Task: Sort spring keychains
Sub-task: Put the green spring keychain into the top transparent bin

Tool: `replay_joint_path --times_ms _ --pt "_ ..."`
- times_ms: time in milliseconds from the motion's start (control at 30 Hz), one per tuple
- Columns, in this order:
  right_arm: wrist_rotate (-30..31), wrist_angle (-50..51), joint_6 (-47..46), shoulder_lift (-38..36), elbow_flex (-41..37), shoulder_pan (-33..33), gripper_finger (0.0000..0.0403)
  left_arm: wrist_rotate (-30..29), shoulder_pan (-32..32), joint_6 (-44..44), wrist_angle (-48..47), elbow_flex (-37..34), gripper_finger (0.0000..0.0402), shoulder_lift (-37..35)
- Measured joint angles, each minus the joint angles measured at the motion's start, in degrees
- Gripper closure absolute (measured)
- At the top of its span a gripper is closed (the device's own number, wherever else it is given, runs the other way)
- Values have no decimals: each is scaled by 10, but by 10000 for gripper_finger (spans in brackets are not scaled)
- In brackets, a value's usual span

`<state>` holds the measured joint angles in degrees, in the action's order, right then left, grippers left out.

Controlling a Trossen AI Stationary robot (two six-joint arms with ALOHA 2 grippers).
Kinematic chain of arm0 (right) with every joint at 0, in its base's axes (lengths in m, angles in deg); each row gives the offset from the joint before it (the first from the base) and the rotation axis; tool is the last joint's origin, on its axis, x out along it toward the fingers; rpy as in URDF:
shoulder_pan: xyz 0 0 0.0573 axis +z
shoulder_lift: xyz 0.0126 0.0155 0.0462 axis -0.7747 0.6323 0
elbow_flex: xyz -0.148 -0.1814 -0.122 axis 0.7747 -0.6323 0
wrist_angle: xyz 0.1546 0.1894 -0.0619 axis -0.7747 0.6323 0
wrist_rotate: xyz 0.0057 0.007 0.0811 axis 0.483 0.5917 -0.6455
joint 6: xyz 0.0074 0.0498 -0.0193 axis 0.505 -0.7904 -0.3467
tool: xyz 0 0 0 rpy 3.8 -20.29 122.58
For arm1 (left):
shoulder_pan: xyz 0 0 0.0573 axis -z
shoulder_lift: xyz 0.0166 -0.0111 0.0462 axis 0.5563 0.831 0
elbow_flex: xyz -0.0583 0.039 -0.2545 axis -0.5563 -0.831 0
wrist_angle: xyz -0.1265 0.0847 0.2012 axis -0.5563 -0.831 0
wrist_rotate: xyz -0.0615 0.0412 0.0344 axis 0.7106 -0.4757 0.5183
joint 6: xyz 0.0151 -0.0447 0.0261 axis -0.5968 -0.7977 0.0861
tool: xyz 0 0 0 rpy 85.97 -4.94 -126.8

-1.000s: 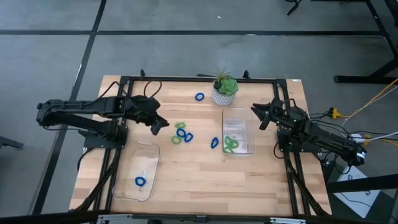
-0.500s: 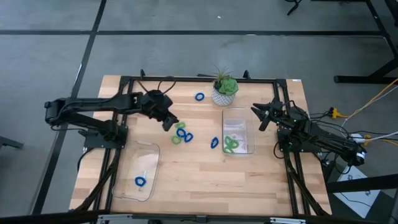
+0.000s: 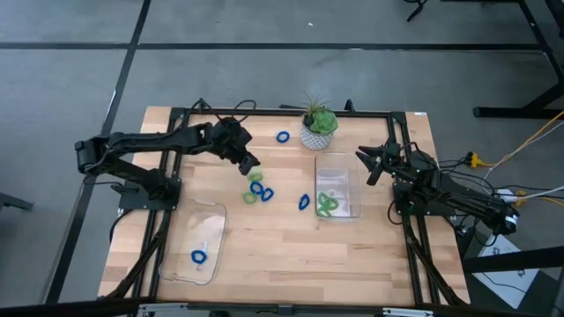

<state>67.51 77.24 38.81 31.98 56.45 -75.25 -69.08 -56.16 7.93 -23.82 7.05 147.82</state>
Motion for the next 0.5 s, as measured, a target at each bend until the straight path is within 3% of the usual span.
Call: replay_joint_path --times_ms 300,500 --pt "0 0 0 0 0 0 276 8 -36 34 -6 4 288 11" --pt "0 0 0 0 0 0 276 -2 -54 93 -27 53 288 12"
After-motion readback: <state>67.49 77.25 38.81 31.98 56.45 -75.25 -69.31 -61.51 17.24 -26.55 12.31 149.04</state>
